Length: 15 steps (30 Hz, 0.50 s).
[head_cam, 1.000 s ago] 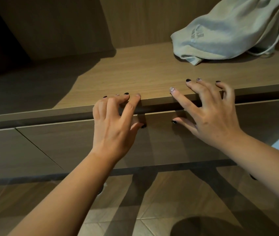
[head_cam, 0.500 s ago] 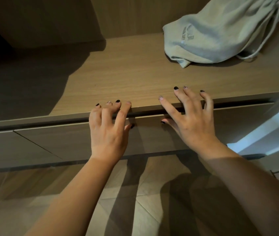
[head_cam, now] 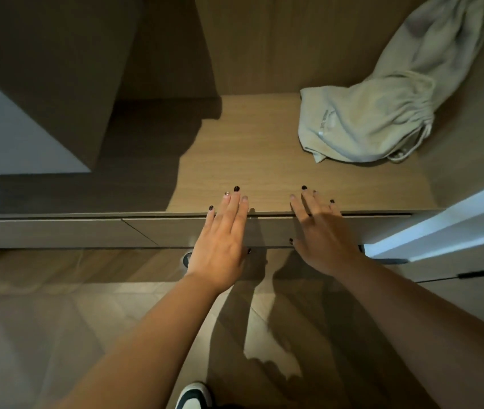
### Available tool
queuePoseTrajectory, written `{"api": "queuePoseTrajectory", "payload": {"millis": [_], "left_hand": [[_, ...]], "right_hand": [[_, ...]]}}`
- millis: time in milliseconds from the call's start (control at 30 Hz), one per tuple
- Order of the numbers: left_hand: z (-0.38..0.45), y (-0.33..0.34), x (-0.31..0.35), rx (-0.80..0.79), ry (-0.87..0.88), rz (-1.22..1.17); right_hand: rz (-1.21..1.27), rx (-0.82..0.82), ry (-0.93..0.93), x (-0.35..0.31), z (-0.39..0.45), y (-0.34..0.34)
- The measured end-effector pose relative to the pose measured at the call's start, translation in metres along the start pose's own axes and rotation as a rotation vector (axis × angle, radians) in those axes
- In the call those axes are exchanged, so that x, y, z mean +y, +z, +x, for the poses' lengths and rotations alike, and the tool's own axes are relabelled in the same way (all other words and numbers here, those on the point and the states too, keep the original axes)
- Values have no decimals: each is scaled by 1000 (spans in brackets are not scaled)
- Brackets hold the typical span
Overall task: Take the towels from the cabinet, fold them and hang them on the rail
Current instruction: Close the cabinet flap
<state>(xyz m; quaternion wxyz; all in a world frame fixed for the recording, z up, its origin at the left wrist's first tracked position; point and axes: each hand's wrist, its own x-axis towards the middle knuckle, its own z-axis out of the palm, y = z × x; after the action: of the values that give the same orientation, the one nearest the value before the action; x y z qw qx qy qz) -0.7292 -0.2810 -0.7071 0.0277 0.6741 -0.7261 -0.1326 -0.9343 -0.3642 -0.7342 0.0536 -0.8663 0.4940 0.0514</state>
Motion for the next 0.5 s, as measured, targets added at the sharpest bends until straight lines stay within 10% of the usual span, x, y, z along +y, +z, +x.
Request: {"api": "queuePoseTrajectory", "payload": {"millis": [500], "left_hand": [[-48,-255,35,120,47,33]], "right_hand": [[23,44,-62,-41,-35,-273]]}}
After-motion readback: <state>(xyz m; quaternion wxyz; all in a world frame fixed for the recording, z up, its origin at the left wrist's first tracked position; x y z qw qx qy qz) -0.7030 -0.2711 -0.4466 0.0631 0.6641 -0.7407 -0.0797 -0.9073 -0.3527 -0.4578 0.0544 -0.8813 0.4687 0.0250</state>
